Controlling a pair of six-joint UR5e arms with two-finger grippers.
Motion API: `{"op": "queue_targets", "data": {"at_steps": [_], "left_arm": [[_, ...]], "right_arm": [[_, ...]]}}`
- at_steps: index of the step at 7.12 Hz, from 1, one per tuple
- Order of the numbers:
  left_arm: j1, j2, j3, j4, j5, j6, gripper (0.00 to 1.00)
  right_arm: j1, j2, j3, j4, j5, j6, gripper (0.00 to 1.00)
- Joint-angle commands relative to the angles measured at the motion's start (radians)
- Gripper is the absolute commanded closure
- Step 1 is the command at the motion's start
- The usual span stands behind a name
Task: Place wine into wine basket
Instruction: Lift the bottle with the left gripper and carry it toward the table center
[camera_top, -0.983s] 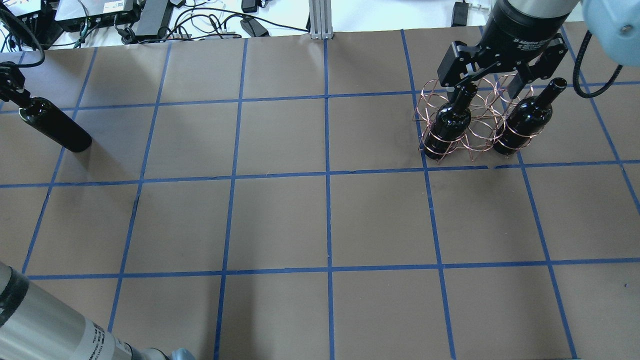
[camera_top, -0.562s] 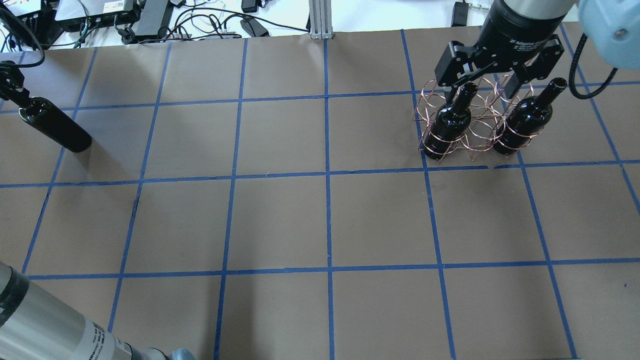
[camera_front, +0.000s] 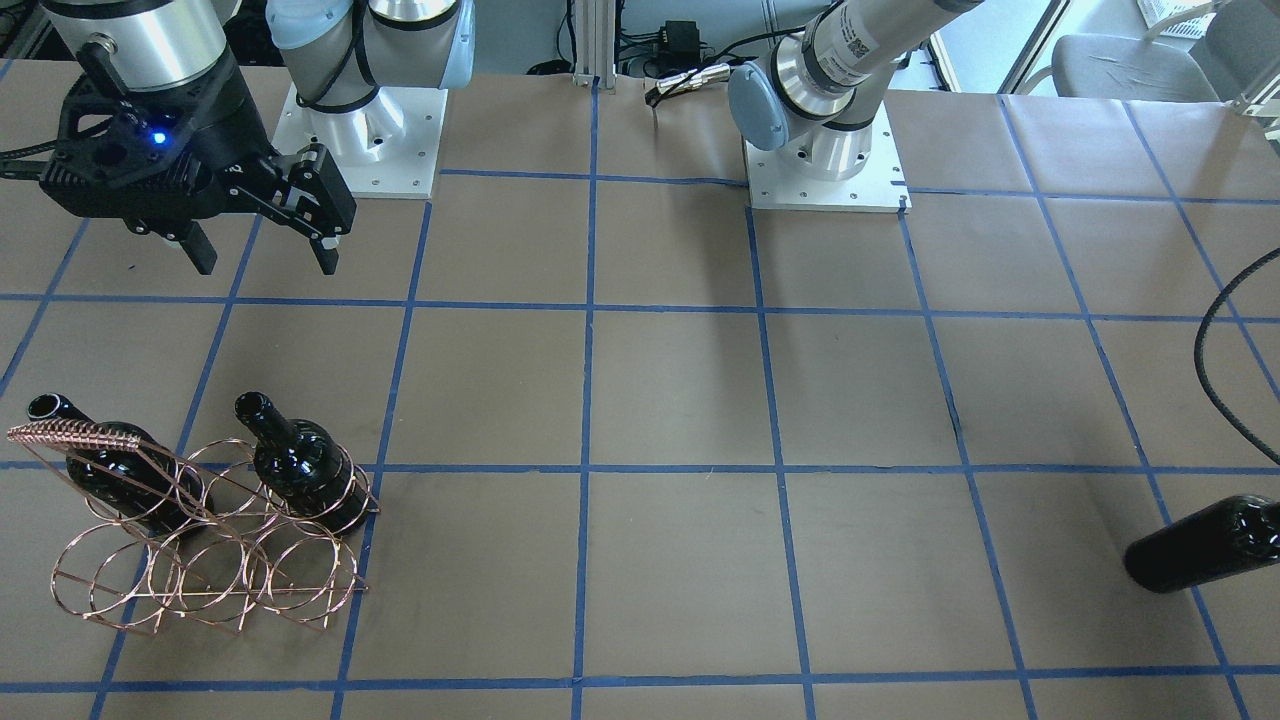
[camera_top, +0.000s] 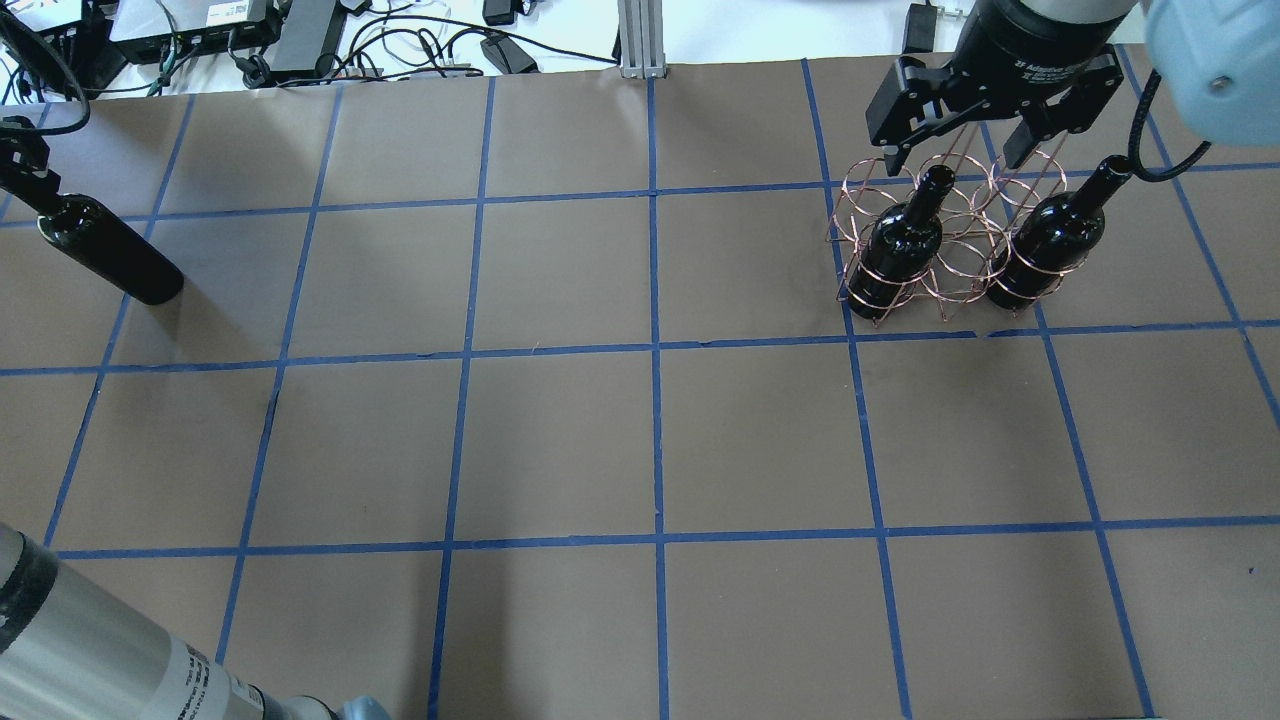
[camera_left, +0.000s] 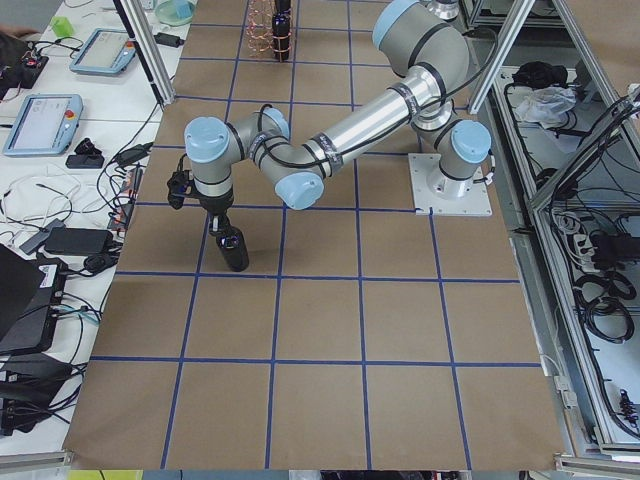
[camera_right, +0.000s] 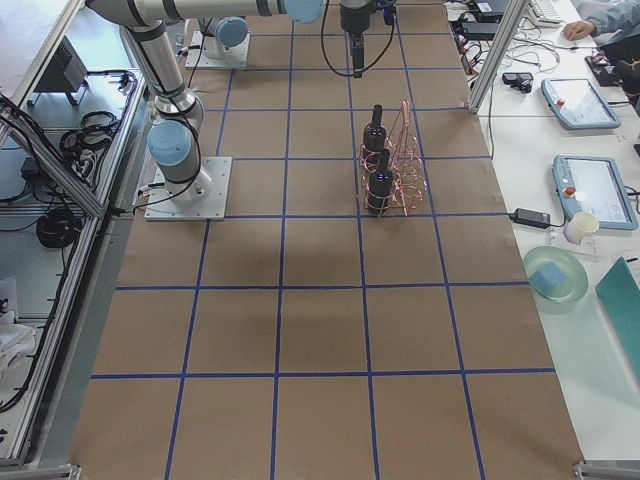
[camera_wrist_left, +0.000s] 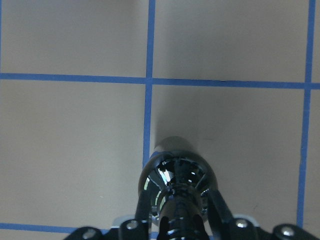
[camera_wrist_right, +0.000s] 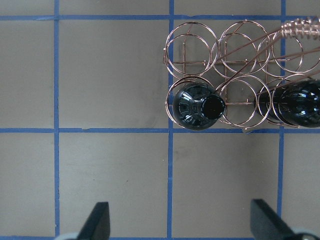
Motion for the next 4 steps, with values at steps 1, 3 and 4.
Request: {"op": "queue_targets", "data": {"at_steps": [1, 3, 4], "left_arm": [[0.0, -0.002, 0.0, 0.0, -0.008, 0.007, 1.0], [0.0, 0.001, -0.007, -0.007, -0.006, 0.01, 1.0], [-0.011, 0.033, -0.007, -0.042, -0.005, 0.009, 1.0]], "right_arm": [[0.0, 0.002, -0.001, -0.01, -0.002, 0.002, 0.0], [0.0, -0.003, -0.002, -0.007, -0.011, 0.0, 0.0], [0.0, -0.004, -0.001, -0.001, -0.012, -0.001, 0.0]]}}
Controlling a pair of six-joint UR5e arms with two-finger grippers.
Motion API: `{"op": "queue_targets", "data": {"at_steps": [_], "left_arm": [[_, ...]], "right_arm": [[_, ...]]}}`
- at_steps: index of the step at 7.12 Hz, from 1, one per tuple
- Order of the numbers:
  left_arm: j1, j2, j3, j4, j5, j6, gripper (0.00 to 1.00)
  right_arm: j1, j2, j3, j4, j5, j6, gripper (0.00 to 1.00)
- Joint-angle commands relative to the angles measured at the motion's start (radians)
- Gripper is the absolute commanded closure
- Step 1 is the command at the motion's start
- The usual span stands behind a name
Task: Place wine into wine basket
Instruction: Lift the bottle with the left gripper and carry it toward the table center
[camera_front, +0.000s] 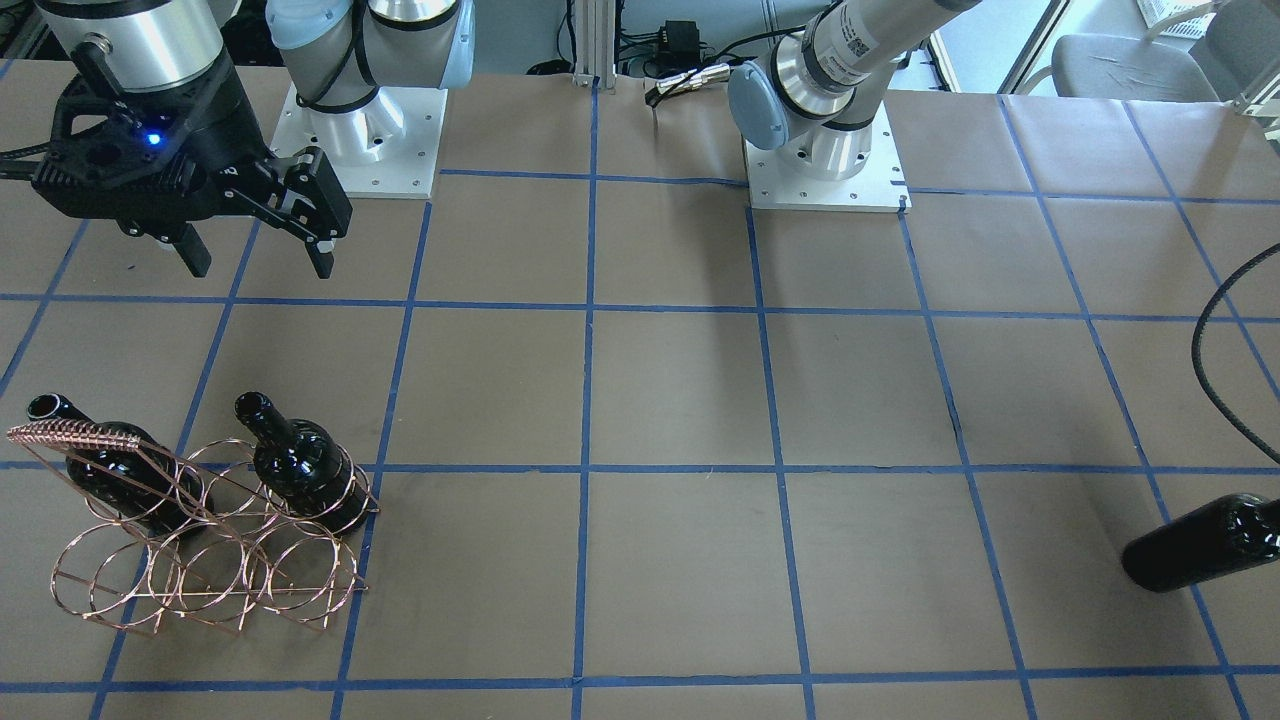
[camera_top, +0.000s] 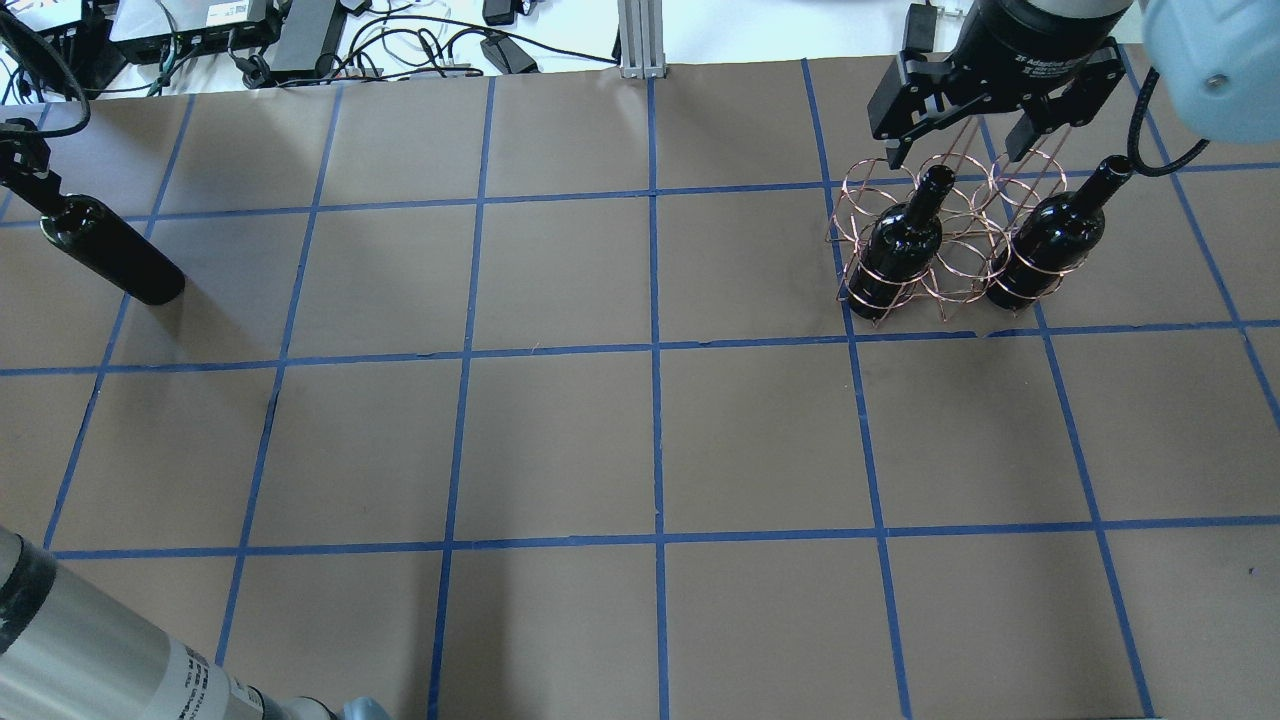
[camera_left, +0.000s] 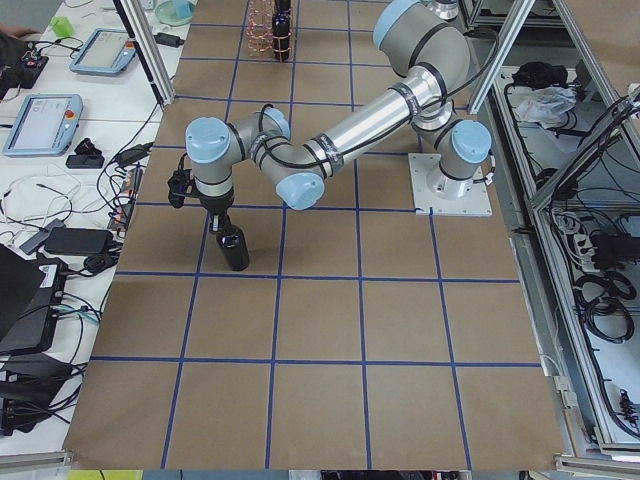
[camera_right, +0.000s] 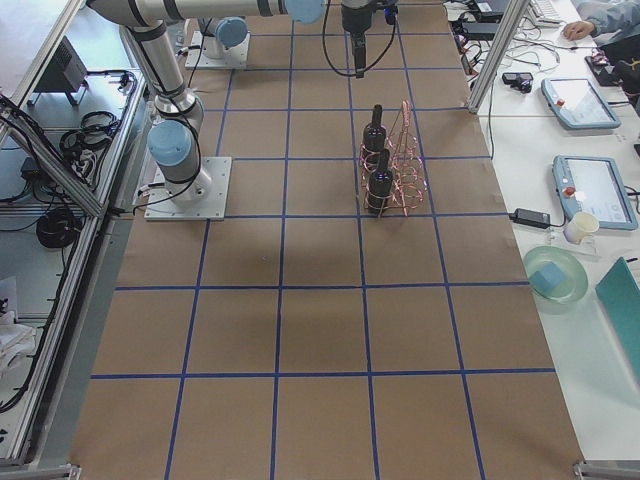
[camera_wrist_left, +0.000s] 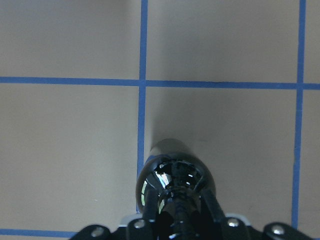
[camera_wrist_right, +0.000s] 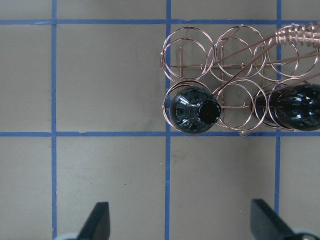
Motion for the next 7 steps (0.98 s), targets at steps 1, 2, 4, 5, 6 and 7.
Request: {"op": "queue_targets", "data": {"at_steps": [1, 2, 4, 5, 6, 7], "left_arm": [[-0.04, 0.071, 0.0, -0.092, 0.006, -0.056, 1.0], [-0.095, 0.119, -0.005, -0.155, 0.009, -0.15, 1.0], [-0.199, 0.215, -0.104, -0.18, 0.01, -0.312, 1.0], [-0.244, 0.262, -0.159, -0.17, 0.005, -0.401, 1.0], [-0.3, 0.302, -0.193, -0.169, 0.006, -0.483, 1.0], [-0.365, 0.335, -0.234, -0.168, 0.012, -0.556, 1.0]], "right_arm": [[0.0, -0.004, 0.001, 0.008, -0.002, -0.001, 0.0], [0.0, -0.003, 0.001, 0.008, -0.002, 0.0, 0.0], [0.0, -0.003, 0.001, 0.008, -0.002, -0.001, 0.0], [0.0, -0.003, 0.001, 0.011, -0.002, -0.001, 0.0], [0.0, -0.003, 0.001, 0.011, -0.002, -0.001, 0.0], [0.0, -0.003, 0.001, 0.011, -0.002, -0.003, 0.0]]}}
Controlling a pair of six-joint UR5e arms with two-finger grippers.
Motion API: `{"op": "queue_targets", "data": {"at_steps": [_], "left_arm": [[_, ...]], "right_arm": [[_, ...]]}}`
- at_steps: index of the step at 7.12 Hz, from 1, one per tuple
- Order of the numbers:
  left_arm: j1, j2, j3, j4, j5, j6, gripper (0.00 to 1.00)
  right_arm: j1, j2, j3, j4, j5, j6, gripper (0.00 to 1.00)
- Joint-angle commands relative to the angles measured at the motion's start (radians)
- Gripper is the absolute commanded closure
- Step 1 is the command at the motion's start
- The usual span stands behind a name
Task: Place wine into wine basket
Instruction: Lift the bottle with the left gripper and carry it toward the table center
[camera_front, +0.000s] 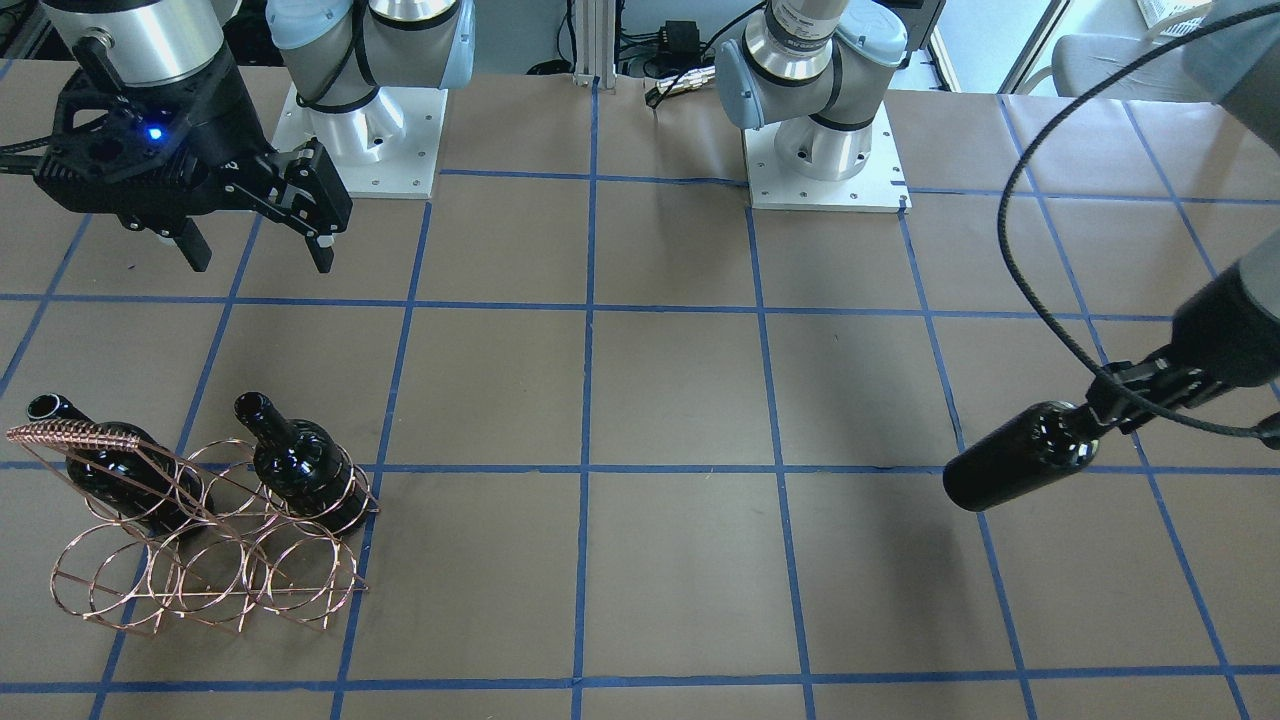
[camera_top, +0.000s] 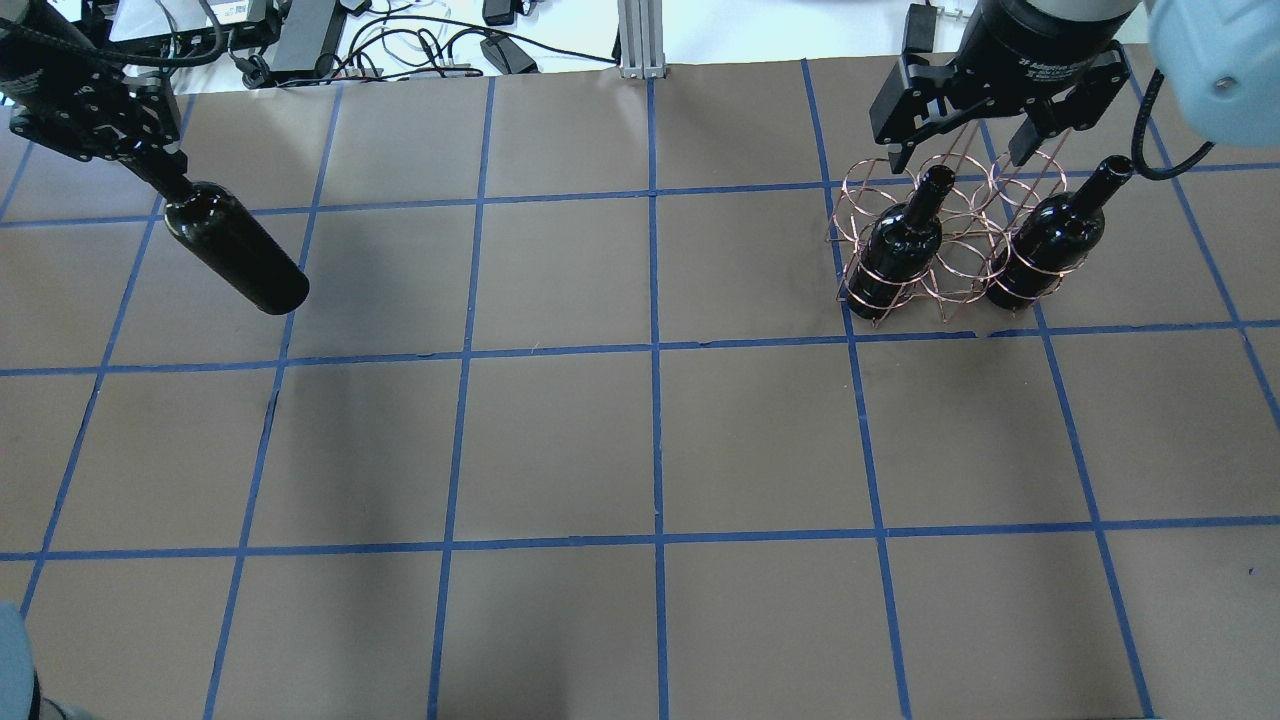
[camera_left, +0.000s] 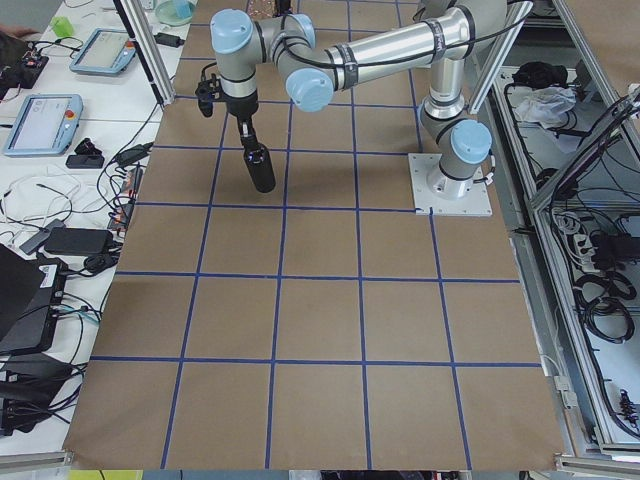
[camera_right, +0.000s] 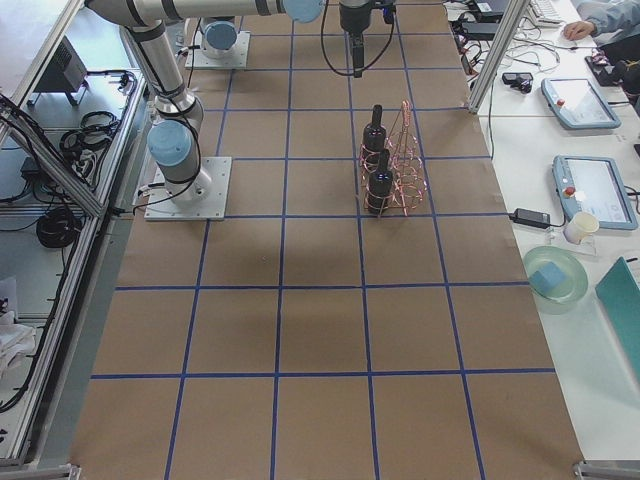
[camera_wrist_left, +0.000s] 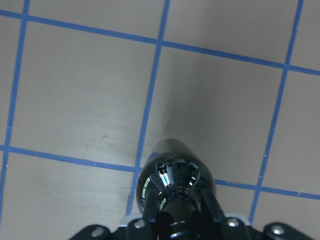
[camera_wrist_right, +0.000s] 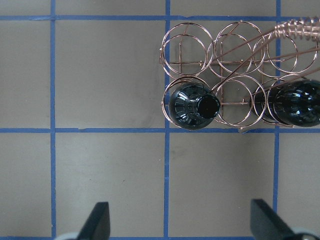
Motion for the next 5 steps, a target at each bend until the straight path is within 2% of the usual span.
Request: {"op": "queue_targets", "data": {"at_steps": [1, 4, 5], "left_arm": [[-0.131, 0.072, -0.095, 0.019, 0.007, -0.163, 1.0], [-0.28, 0.147, -0.267, 0.167, 0.014, -0.351, 1.0], [-0.312, 0.167, -0.303, 0.189, 0.056, -0.368, 1.0]], "right_arm": [[0.0, -0.001, 0.0, 0.002, 0.0, -0.001, 0.0], [0.0, -0.001, 0.0, 0.002, 0.0, 0.002, 0.0], [0.0, -0.001, 0.0, 0.002, 0.0, 0.003, 0.0]]}}
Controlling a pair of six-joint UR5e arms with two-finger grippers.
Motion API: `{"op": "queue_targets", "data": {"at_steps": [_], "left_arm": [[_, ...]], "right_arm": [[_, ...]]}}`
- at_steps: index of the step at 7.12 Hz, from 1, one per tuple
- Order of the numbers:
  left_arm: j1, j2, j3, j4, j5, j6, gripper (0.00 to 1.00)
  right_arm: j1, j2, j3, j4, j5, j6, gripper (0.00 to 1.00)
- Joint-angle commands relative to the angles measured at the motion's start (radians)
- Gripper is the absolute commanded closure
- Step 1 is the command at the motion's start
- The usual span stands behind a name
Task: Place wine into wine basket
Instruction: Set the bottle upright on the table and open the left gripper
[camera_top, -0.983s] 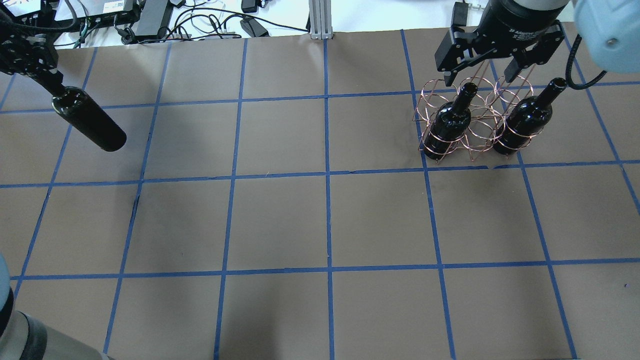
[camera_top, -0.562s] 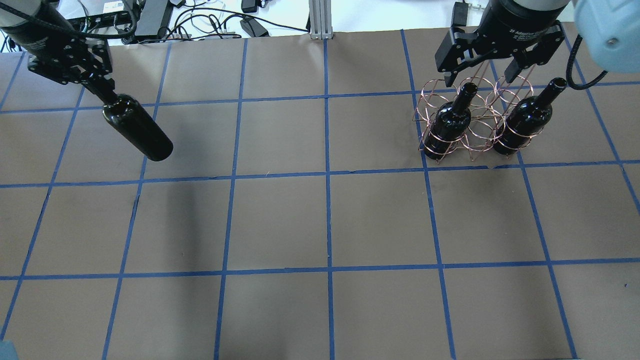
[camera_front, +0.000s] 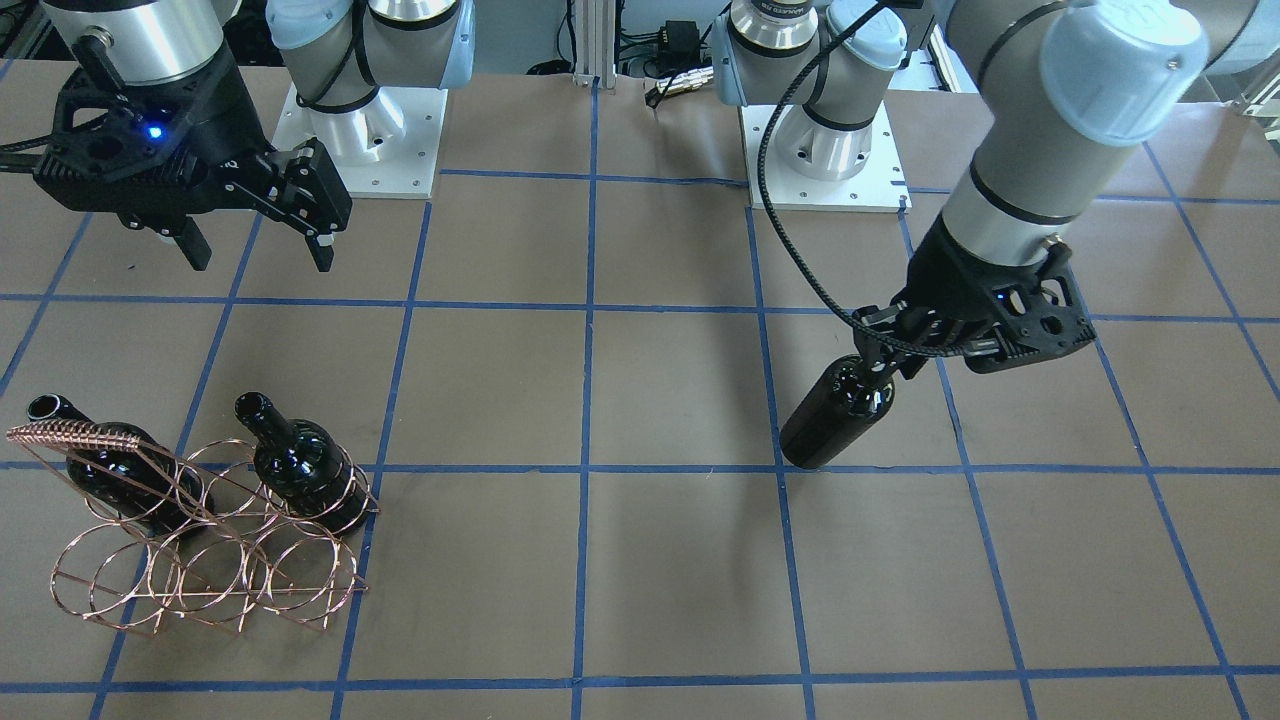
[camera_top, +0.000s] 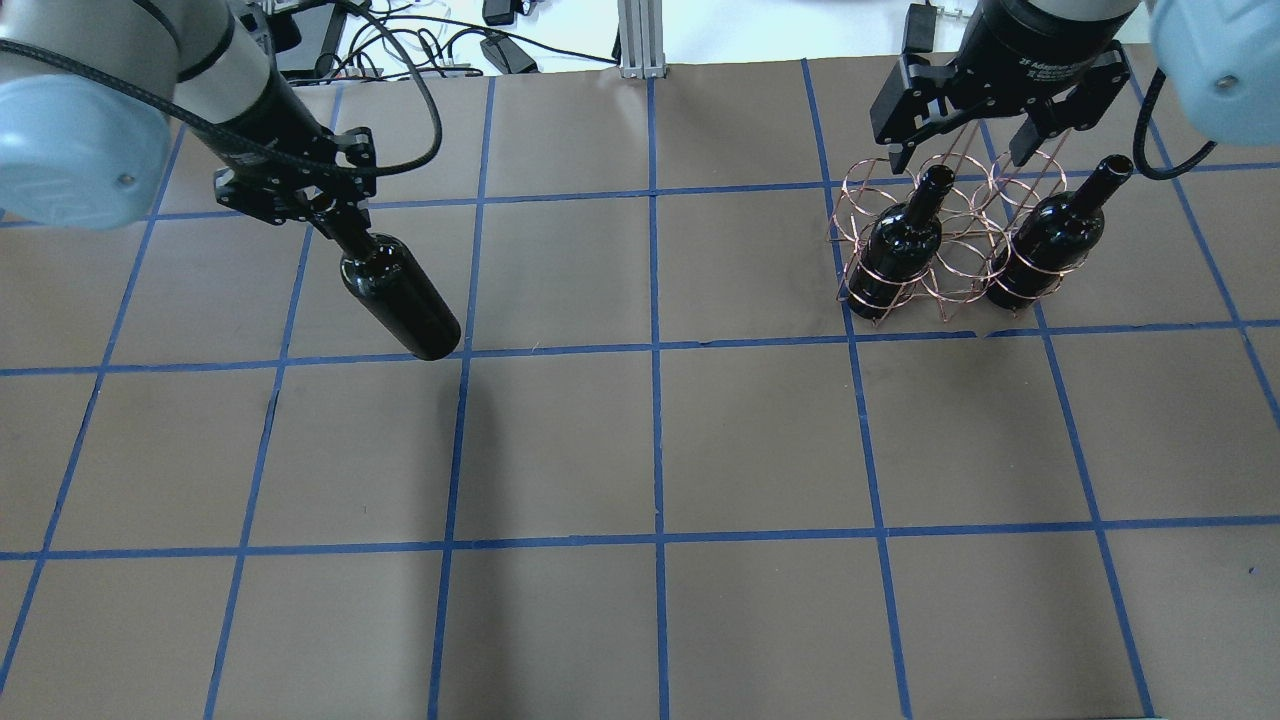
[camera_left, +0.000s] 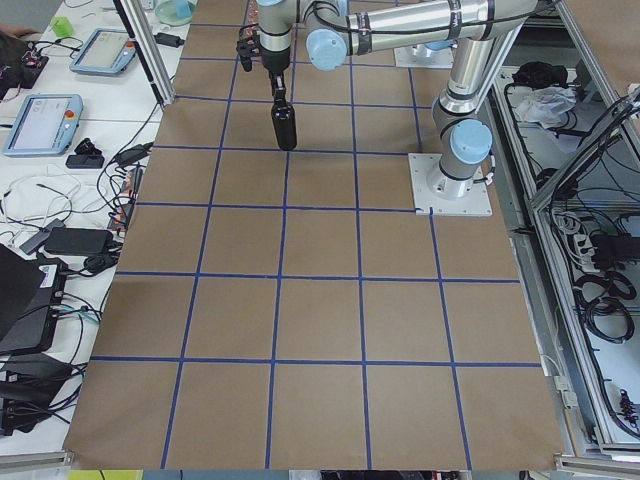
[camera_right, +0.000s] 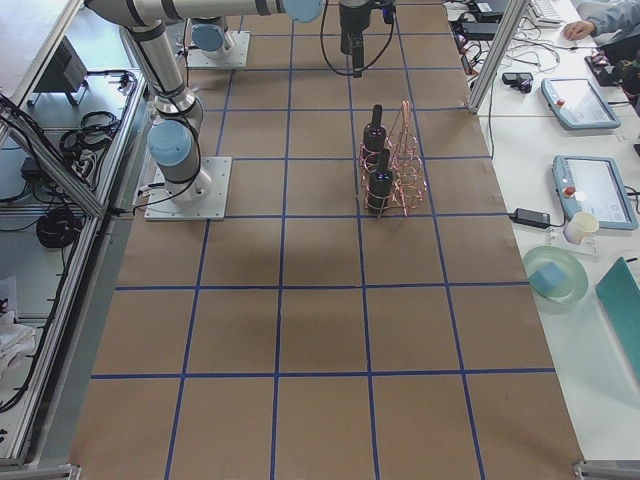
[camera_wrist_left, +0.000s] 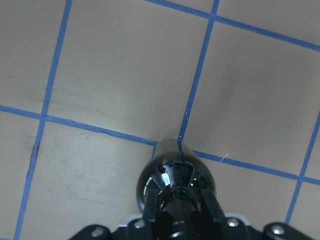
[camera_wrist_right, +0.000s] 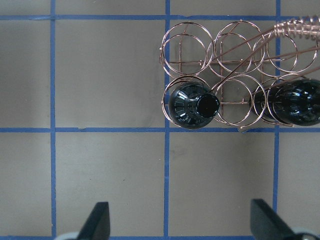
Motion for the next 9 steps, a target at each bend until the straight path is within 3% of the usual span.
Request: {"op": "queue_targets", "data": {"at_steps": [1, 5, 9], "left_arm": [[-0.08, 0.046, -0.082, 0.043, 0.043, -0.086, 1.0], [-0.13, 0.053, -0.155, 0.042, 0.047, -0.127, 1.0], [-0.13, 0.044, -0.159, 0.04, 0.049, -0.119, 1.0]], "right_arm": [[0.0, -0.002, 0.0, 0.002, 0.0, 0.002, 0.0], [0.0, -0.003, 0.0, 0.0, 0.0, 0.003, 0.0], [0.0, -0.005, 0.0, 0.0, -0.002, 0.002, 0.0]]}}
